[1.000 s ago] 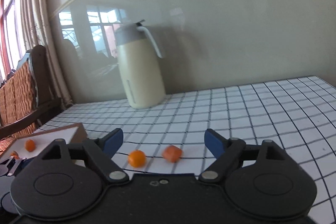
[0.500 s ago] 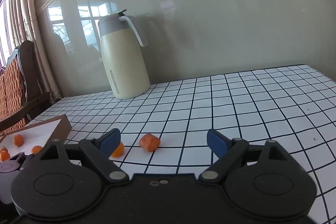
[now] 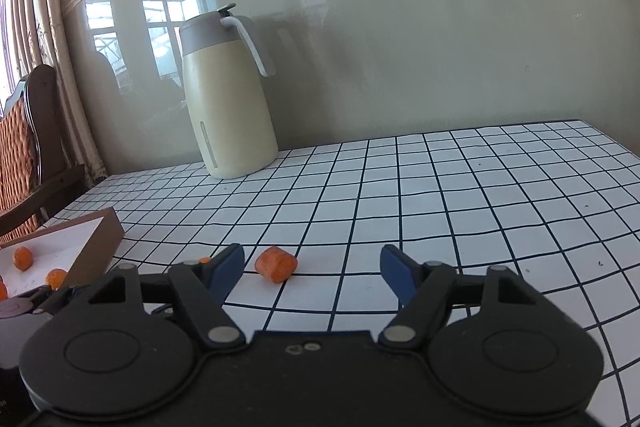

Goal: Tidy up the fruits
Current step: 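Grasp a tangerine with the left tool while the right tool grasps the reddish-orange piece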

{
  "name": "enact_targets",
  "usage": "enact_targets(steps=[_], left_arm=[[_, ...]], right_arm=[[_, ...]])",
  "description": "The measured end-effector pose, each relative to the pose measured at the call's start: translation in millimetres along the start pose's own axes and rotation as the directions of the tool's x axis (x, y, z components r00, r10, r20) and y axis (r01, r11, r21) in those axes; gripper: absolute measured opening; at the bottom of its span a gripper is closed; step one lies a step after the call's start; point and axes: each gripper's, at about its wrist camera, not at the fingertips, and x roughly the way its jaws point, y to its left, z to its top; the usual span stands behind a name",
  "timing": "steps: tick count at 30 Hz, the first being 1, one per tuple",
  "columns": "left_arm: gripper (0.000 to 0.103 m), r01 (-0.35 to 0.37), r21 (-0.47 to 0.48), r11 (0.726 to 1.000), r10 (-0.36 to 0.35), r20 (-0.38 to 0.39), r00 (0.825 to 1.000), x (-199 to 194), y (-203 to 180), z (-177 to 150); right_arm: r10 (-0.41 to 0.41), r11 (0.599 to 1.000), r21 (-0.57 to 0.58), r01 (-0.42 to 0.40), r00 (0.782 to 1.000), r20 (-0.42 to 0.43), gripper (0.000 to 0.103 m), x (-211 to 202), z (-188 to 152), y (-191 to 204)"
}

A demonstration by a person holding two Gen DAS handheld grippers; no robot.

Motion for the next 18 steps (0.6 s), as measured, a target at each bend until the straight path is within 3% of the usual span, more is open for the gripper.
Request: enact_targets(steps=[6, 15, 17, 18], left_arm=[[0.076, 0.016, 0.001, 1.000, -0.016, -0.014, 1.000, 10, -3, 6], [0.074, 0.023, -0.033, 0.999, -0.025, -0.044, 0.999, 26, 1, 14], [0.055, 0.030, -0.034, 0.999, -0.032, -0.057, 0.998, 30, 0, 16], [0.054, 0.040, -0.038, 0.998, -0.043, -0.067, 0.997, 33, 0, 16]], right_arm=[[0.008, 1.000, 0.023, -0.007, 0.999, -0.034, 0.055, 16, 3, 0], [0.020, 0.999, 0.039, -0.017, 0.997, -0.075, 0.043, 36, 7, 4], [0.017, 0.999, 0.029, -0.015, 0.996, -0.086, 0.039, 41, 8, 7], [0.019, 0.999, 0.028, -0.017, 0.996, -0.089, 0.039, 42, 8, 8]])
